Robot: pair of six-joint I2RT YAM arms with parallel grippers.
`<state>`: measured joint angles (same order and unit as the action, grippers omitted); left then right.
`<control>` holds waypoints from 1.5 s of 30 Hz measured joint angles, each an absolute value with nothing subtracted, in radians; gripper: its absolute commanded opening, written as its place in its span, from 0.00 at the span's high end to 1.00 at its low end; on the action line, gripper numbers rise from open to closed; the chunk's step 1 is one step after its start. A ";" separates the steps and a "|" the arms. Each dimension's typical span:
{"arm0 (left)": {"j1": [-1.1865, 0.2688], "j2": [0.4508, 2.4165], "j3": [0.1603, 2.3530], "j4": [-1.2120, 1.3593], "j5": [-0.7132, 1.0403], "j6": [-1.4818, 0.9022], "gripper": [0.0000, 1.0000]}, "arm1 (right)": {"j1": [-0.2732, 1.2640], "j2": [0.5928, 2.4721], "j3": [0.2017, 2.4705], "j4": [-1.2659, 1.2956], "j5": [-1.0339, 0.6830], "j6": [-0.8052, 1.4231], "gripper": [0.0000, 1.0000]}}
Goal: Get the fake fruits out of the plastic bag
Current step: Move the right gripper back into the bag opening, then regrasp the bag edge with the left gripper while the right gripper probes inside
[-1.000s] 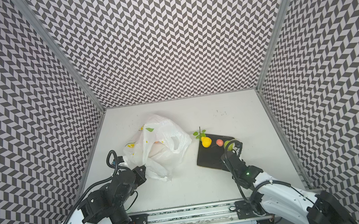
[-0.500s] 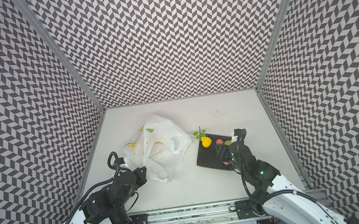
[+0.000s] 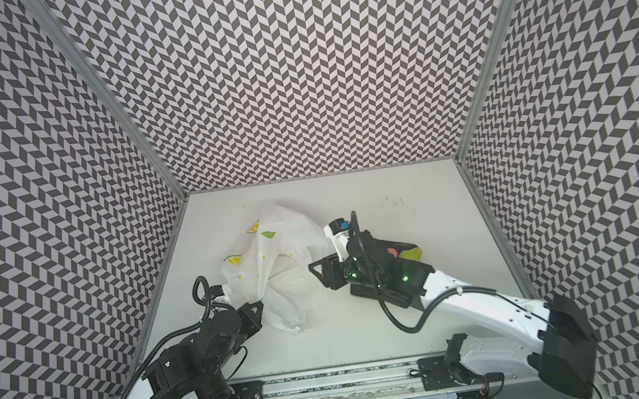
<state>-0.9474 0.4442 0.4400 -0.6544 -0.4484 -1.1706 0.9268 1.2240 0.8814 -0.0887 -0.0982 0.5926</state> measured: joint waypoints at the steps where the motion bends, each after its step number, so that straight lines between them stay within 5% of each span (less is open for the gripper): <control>1: -0.947 0.445 0.441 -0.655 -0.448 -1.171 1.00 | 0.941 1.272 0.889 -0.056 -0.104 0.594 0.56; 11: -0.947 0.516 0.480 -0.678 -0.452 -1.191 0.99 | 0.981 1.708 1.017 0.110 -0.122 0.622 0.60; 19: -0.945 0.519 0.518 -0.752 -0.474 -1.196 0.27 | 0.975 1.971 1.194 0.212 -0.154 0.645 0.55; 23: -0.932 0.528 0.613 -0.848 -0.524 -1.207 0.14 | 0.959 2.021 1.199 0.249 -0.201 0.656 0.52; 29: -0.860 0.591 0.800 -0.914 -0.588 -1.149 0.12 | 0.938 2.046 1.201 0.282 -0.236 0.644 0.47; 37: -0.365 0.854 0.899 -0.746 -0.384 -0.843 0.10 | 0.928 2.025 1.135 0.345 -0.233 0.604 0.44; 42: 0.026 0.879 0.807 -0.635 -0.094 -0.710 0.03 | 0.916 2.025 1.102 0.371 -0.235 0.606 0.44; 45: 0.127 0.934 0.725 -0.557 0.065 -0.693 0.00 | 0.913 2.025 1.090 0.400 -0.241 0.613 0.43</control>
